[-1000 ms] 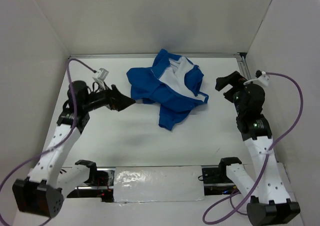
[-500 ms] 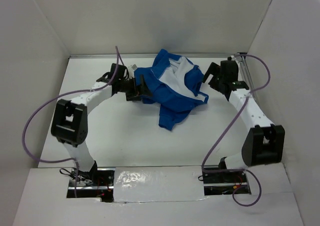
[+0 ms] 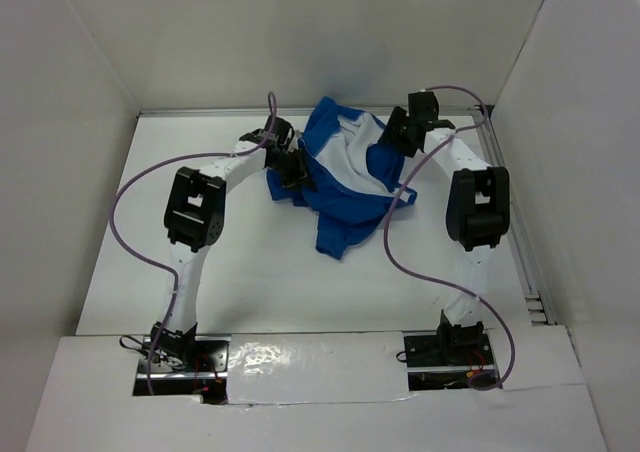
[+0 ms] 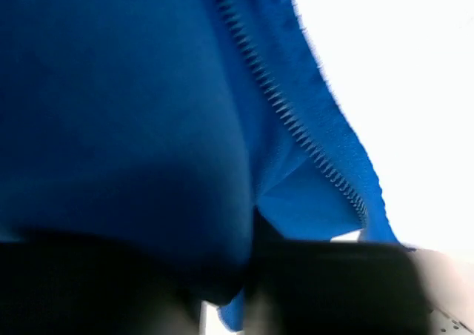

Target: Zip up the jacket

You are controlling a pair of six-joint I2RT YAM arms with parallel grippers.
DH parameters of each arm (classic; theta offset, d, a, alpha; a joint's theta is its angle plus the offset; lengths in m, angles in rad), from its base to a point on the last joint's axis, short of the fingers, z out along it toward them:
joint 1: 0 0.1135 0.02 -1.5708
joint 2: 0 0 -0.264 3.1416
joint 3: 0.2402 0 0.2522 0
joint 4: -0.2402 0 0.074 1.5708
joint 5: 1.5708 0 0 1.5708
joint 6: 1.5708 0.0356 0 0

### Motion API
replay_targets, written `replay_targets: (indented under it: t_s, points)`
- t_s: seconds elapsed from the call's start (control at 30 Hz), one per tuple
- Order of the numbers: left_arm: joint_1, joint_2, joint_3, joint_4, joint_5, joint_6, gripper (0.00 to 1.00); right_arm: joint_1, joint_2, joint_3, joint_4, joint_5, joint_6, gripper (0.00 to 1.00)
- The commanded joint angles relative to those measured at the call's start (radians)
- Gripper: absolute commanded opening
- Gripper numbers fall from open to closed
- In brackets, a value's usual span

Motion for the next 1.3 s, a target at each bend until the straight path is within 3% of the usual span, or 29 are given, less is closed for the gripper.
replay_targets:
  t_s: [0.0,0.03,0.07,0.23,0.27,0.43,0.53,0.67,0.7,0.8,0.97,1.07,1.13,1.17,1.2,1.23,1.27]
  points:
    - [0.007,0.020,0.118,-0.028,-0.017,0.016,0.11,0.011,0.036,0.108,0.004,-0.143,0.013,0.43]
    - [0.010,0.013,0.136,-0.030,-0.020,0.024,0.00,0.013,0.027,0.109,0.015,-0.169,0.013,0.27]
    - [0.010,-0.019,0.162,-0.028,-0.033,0.036,0.00,0.011,-0.008,0.100,0.023,-0.157,0.016,0.00]
    - [0.007,-0.220,0.130,-0.011,-0.131,0.125,0.00,0.022,-0.304,-0.032,0.075,0.020,-0.031,0.00]
    - [0.007,-0.263,0.119,-0.011,-0.172,0.142,0.00,0.026,-0.370,-0.064,0.079,0.120,-0.040,0.00]
    - [-0.013,-0.652,-0.005,-0.024,-0.328,0.253,0.00,0.060,-0.798,-0.167,0.012,0.297,-0.128,0.00]
    - [-0.024,-0.867,-0.069,-0.007,-0.333,0.293,0.00,0.088,-0.988,-0.139,-0.038,0.302,-0.159,0.00]
    - [-0.042,-1.137,-0.156,0.076,-0.216,0.335,0.00,0.143,-1.195,-0.084,-0.120,0.217,-0.179,0.00]
    - [-0.042,-1.229,-0.174,0.102,-0.202,0.338,0.00,0.158,-1.215,-0.075,-0.123,0.197,-0.185,0.00]
    - [-0.044,-1.311,-0.203,0.143,-0.160,0.332,0.00,0.175,-1.236,-0.040,-0.175,0.197,-0.160,0.00]
    - [-0.044,-1.230,-0.247,0.127,-0.165,0.323,0.00,0.180,-1.119,-0.079,-0.227,0.216,-0.110,0.00]
    - [-0.032,-1.028,-0.258,0.108,-0.221,0.292,0.00,0.177,-1.015,-0.183,-0.243,0.234,-0.044,0.00]
    - [0.022,-0.916,-0.237,0.099,-0.191,0.277,0.00,0.168,-0.914,-0.233,-0.230,0.230,-0.007,0.14]
    - [0.037,-0.789,-0.224,0.087,-0.171,0.257,0.00,0.165,-0.872,-0.266,-0.223,0.216,-0.002,0.19]
    - [0.047,-0.720,-0.202,0.072,-0.177,0.252,0.07,0.161,-0.834,-0.277,-0.209,0.210,0.002,0.26]
    - [0.059,-0.648,-0.128,0.049,-0.181,0.251,0.35,0.157,-0.742,-0.282,-0.209,0.208,0.010,0.41]
    - [0.065,-0.507,-0.085,-0.018,-0.188,0.249,0.54,0.155,-0.696,-0.270,-0.215,0.205,0.006,0.49]
